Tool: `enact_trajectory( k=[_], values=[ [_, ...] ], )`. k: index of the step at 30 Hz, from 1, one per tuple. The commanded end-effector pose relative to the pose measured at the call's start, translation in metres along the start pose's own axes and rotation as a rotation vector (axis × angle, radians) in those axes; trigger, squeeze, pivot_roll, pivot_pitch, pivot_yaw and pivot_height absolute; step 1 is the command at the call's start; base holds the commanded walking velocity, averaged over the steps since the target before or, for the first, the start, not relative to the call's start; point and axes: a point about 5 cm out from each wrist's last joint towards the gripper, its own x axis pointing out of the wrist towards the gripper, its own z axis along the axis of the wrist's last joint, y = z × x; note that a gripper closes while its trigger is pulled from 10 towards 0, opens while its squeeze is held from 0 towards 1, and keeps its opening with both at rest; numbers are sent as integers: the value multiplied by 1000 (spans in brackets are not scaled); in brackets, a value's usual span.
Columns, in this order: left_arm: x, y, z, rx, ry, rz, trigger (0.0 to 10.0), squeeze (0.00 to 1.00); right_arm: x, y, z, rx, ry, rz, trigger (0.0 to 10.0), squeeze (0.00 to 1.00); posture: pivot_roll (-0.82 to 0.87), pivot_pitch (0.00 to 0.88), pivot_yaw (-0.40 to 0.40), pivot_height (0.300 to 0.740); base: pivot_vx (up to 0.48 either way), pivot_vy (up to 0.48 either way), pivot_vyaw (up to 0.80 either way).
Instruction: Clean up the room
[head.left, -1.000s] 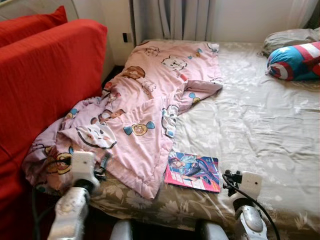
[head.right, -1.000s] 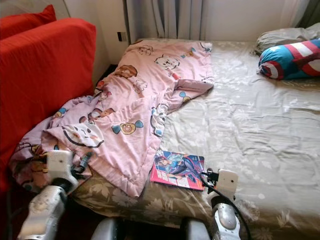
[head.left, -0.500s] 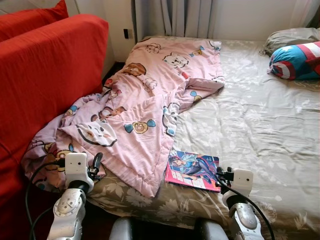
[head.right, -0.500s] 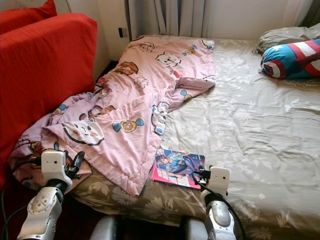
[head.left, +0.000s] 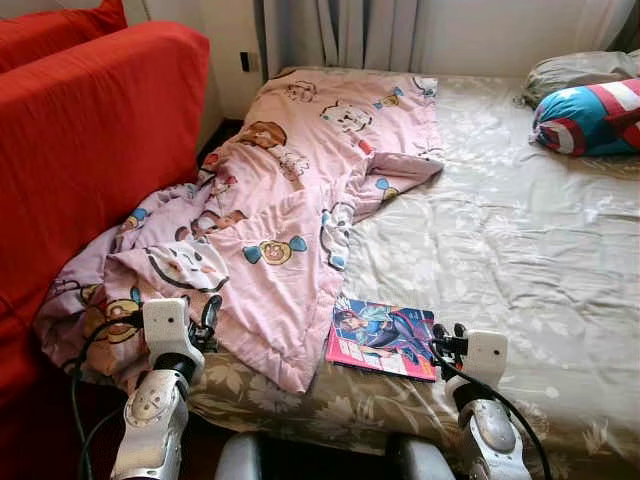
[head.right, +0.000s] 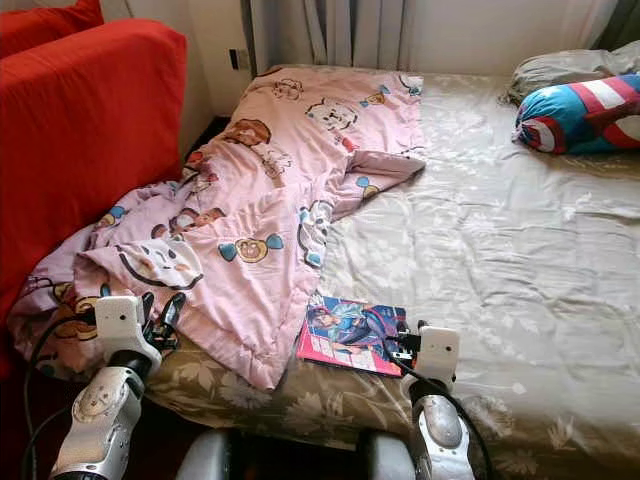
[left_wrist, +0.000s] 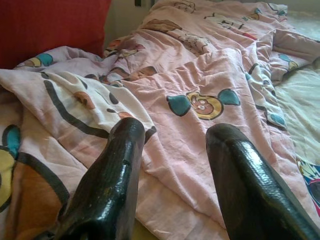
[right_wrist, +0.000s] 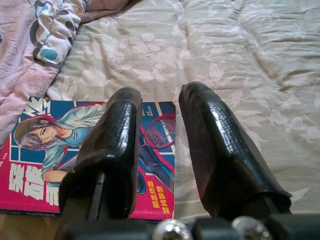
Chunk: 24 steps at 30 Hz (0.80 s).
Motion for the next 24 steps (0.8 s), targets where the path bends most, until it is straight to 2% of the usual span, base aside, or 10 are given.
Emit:
enact_trajectory(
  k=[1, 7, 24],
  values=[
    [-3, -1, 0, 3, -4, -4, 10000, 0, 1, 4, 1, -4, -4, 9, 10000, 0, 10, 65, -6, 588, 0, 0, 0],
    [-5, -6, -1, 0, 0, -18, 10000, 0, 1, 4, 2, 4, -14, 6, 10000, 0, 9, 63, -3, 588, 0, 0, 0],
    [-8, -1, 0, 19, 6, -28, 10000, 0, 3, 13, -6, 10, 36, 11, 10000, 0, 29, 65, 22, 578, 0, 0, 0]
  ],
)
